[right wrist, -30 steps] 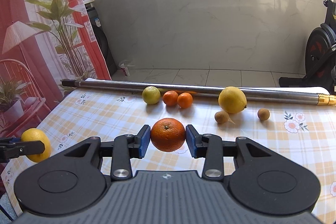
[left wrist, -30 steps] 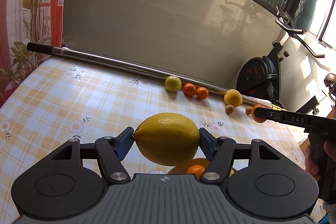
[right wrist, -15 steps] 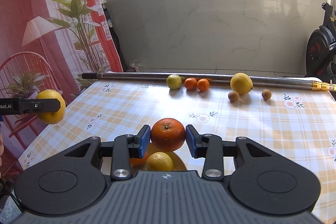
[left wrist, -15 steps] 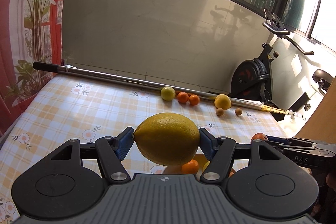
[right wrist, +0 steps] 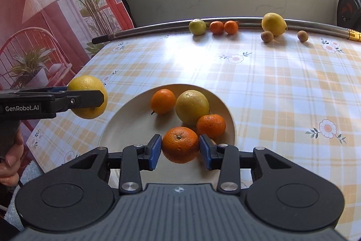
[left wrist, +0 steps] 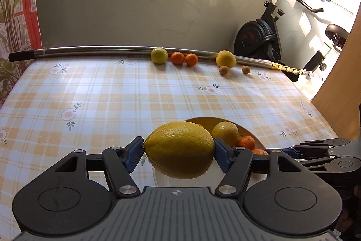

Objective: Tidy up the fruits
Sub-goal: 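Carry the lemon and tangerine over the cream plate with both tools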

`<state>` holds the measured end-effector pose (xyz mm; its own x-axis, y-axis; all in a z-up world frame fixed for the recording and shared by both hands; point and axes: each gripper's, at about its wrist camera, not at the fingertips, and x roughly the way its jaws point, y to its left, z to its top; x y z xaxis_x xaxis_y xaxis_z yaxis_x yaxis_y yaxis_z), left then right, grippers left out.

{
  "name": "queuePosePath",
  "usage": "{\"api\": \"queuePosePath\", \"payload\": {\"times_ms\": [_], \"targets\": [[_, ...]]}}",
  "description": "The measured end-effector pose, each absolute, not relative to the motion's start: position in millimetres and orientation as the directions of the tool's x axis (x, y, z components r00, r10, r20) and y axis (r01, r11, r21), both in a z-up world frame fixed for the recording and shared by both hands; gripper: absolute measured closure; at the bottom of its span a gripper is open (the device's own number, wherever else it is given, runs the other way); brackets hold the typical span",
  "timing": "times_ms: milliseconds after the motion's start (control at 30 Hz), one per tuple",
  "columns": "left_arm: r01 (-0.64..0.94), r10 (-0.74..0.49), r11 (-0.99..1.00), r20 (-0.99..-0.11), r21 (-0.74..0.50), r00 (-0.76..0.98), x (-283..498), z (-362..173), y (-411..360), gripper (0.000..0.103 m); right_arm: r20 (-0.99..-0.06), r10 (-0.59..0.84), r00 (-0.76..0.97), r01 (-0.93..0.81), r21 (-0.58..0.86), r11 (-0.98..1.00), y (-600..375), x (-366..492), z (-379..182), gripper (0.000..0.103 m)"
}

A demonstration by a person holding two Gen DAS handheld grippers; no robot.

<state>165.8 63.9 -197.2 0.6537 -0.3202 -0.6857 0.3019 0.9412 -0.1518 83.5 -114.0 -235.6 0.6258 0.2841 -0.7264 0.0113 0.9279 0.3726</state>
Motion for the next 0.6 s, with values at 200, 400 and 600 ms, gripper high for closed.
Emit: {"api": "queuePosePath", "payload": {"times_ms": [200,400,600], "targets": [[0.347,-0.328,0.929,-0.720,-0.129,0.612,175,-221,50,0.034,-0.762,0.289,0.579,0.020,0.368,0.930,-107,80,-248,0.063],[0.365,-0.317,0.925,-0.745,-0.106,0.587,185,-239,39,0.034,-0.780,0.259,0.569,0.037,0.339,0.940,-111,80,-251,0.063],[0.382,-0.314,0.920,-0.753,-0.091,0.579,199,-250,28,0.034,-0.779,0.248,0.575,0.054,0.339,0.939,-117,83,-254,0.063]]}}
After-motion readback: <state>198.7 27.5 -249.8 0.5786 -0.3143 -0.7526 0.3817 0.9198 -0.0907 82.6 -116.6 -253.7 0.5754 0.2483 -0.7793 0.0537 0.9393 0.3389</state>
